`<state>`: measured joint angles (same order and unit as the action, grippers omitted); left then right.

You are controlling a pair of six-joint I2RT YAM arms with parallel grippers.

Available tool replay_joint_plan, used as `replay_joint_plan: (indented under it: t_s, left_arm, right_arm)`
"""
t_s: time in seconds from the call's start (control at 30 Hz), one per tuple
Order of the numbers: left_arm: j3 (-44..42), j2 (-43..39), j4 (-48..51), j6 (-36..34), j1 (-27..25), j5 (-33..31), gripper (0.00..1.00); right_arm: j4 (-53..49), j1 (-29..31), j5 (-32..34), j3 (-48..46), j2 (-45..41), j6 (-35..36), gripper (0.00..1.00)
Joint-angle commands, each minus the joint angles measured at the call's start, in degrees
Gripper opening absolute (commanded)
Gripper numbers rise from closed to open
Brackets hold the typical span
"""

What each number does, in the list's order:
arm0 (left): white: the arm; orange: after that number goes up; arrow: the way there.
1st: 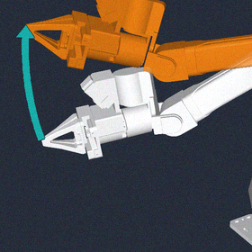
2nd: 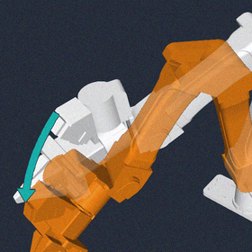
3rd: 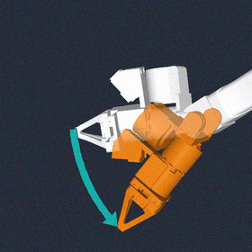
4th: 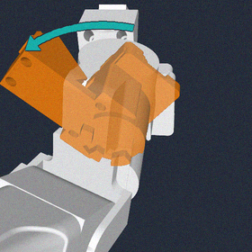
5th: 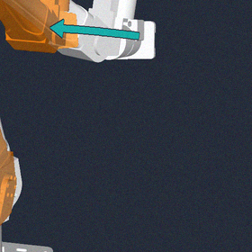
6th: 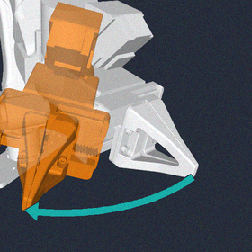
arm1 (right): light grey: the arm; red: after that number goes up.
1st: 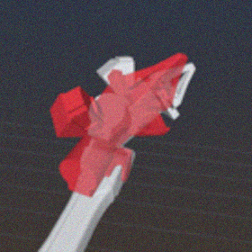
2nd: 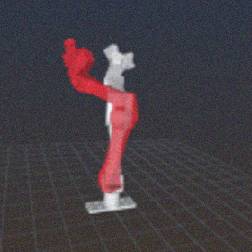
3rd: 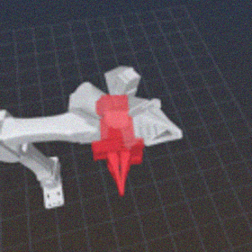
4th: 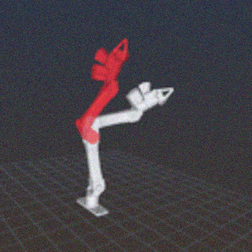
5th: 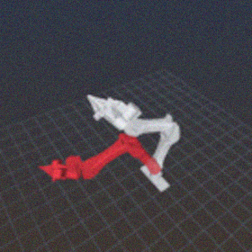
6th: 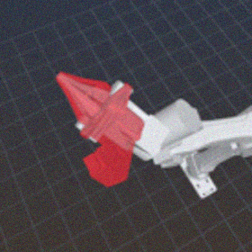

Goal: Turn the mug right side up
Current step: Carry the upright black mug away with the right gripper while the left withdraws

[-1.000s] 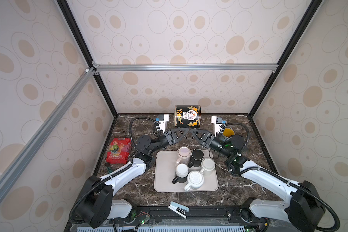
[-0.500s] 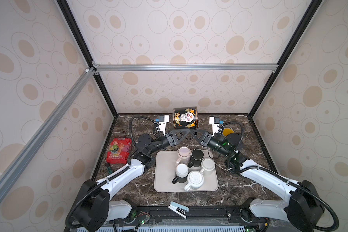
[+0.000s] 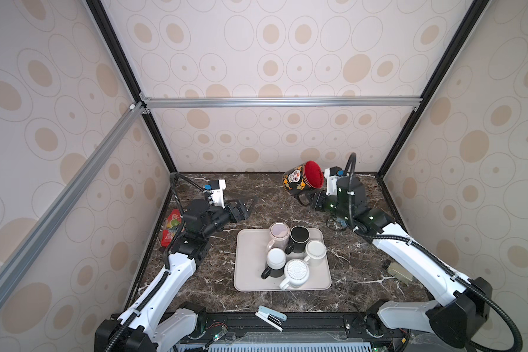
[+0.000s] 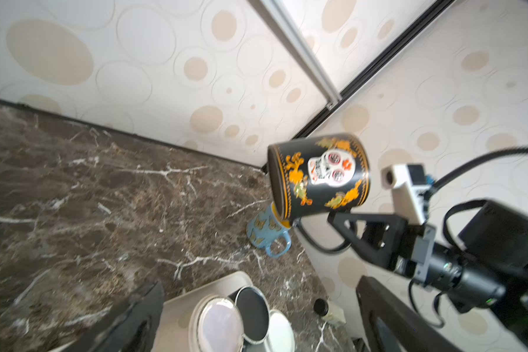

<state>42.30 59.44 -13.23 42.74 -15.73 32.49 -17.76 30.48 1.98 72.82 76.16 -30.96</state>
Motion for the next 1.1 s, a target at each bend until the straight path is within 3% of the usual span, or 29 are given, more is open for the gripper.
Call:
replay_joint_plan:
  t_s: [0.0, 0.17, 0.37, 1.07]
  left_arm:
    - [0.0, 0.2, 4.1, -6.4, 0.3, 0.2, 1.0]
    - [1.3, 0.0, 10.4, -10.0, 0.2, -7.8, 1.0]
    - [1.7, -0.6, 14.9, -12.2, 0.1, -11.9, 1.0]
    - [-0.4, 1.6, 13.2, -12.0, -1.4, -12.5, 0.99]
  right_arm:
    - [-11.5, -0.1, 15.2, 10.7, 5.4, 10.4, 0.0]
    - [-16.8, -0.1, 21.1, 17.7, 13.1, 12.6, 0.0]
    - [-20.7, -0.9, 23.7, 21.0, 19.1, 12.6, 0.0]
    - [-16.0, -6.6, 17.1, 7.6, 19.4, 9.7, 0.0]
